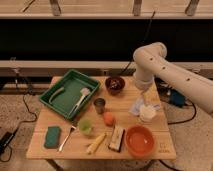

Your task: Place brush in plastic cup

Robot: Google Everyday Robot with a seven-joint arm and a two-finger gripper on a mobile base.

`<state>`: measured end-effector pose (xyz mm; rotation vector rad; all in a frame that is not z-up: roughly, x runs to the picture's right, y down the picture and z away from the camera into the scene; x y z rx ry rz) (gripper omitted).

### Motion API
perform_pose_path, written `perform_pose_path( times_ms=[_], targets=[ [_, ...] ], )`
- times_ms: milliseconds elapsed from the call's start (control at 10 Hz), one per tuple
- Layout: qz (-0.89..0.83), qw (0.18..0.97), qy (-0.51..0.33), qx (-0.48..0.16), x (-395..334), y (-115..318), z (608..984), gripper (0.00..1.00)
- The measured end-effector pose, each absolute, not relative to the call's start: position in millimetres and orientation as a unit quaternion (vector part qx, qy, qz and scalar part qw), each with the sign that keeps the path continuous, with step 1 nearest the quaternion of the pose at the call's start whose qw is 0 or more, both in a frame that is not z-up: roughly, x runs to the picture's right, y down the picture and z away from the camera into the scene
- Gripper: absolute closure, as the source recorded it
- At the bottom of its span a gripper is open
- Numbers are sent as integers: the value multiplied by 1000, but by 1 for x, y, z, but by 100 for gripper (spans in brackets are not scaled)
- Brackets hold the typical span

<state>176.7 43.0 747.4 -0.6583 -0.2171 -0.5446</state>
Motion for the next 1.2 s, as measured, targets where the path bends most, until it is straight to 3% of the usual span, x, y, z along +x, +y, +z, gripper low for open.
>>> perform_pose_path(
  times_ms=[700,1200],
  targets=[
    [-272,901,-111,-318,173,38,750,20],
    [-330,879,-158,-308,73,18,774,20]
  ],
)
